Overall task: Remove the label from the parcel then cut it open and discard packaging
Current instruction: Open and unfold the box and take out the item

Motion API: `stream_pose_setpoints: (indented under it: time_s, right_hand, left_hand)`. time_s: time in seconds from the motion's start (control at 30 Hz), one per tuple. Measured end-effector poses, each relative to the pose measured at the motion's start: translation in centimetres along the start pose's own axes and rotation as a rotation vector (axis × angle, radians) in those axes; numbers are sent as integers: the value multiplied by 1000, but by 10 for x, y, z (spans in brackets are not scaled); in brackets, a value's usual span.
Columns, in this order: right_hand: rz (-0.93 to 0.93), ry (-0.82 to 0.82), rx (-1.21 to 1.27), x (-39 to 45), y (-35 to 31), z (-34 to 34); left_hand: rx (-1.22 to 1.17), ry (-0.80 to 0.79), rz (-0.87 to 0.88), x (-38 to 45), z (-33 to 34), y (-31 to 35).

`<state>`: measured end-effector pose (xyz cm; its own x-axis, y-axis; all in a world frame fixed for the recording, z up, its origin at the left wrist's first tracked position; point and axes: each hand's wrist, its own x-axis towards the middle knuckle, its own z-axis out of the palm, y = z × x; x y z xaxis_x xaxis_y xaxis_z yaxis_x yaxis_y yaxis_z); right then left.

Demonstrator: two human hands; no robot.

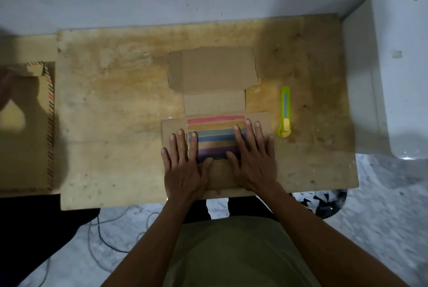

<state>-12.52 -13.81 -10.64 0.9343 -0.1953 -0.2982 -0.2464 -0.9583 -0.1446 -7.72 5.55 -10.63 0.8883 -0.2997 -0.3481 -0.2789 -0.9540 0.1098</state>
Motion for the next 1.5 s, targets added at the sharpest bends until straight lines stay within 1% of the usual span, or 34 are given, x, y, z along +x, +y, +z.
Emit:
stream_pose_setpoints:
  time_s: [0.07, 0.13, 0.2, 0.23, 0.27, 0.33, 0.4, 0.5, 0.6, 0.67, 0.73, 0.87, 0.97, 1.03, 1.07, 1.13, 1.23, 1.3, 1.37, 1.43, 1.5]
  right_hand:
    - [7, 31, 18, 1, -2, -2]
    - [24, 115, 95, 9, -5, -11]
    - [32, 252, 207, 27, -8, -28]
    - [48, 302, 271, 39, -10, -39]
    - [79, 313, 341, 53, -11, -51]
    - [204, 267, 520, 82, -13, -72]
    - [393, 214, 723, 113, -14, -86]
    - [631, 143, 935, 145, -14, -103]
    - [760, 97, 1129, 156, -12, -107]
    - [795, 87, 1224, 158, -9, -110]
    - [807, 39, 1284, 157, -5, -114]
    - [767, -38, 1433, 147, 1, -126]
    - [784, -73, 1684, 132, 5, -134]
    - [749, -86, 1846, 119, 11, -137]
    - [728, -92, 1883, 114, 15, -137]
    - [699, -131, 1849, 103, 22, -134]
    - [588, -243, 1600, 89, 29, -126]
    - [477, -240, 1480, 83, 30, -119]
    - [425, -259, 1441, 79, 30, -114]
    - [377, -303, 1409, 77, 31, -104]
    - [275, -290, 1301, 73, 31, -97]
  left_hand:
    - [-19, 22, -3, 2, -6, 1]
    - [-88, 88, -39, 9, -17, 5]
    - [-212, 154, -118, 25, -34, 11]
    - [-289, 174, -151, 36, -43, 13]
    - [-361, 198, -170, 47, -52, 15]
    - [-490, 257, -202, 71, -71, 19]
    - [-652, 258, -284, 96, -86, 20]
    - [-856, 182, -430, 127, -94, 17]
    - [-1048, 116, -566, 141, -102, 18]
    - [-1165, 96, -632, 145, -105, 17]
    - [-1258, 87, -677, 148, -106, 12]
    - [-1441, 25, -705, 144, -119, 3]
    - [-1623, -47, -725, 129, -135, -3]
    - [-1689, -120, -710, 119, -136, -15]
    - [-1717, -171, -685, 115, -135, -22]
    - [-1734, -280, -632, 109, -133, -31]
    - [-1646, -360, -568, 102, -127, -34]
    - [-1558, -372, -533, 96, -126, -30]
    - [-1459, -363, -503, 91, -123, -25]
    - [-1342, -325, -450, 87, -115, -21]
    - [-1188, -278, -377, 83, -106, -17]
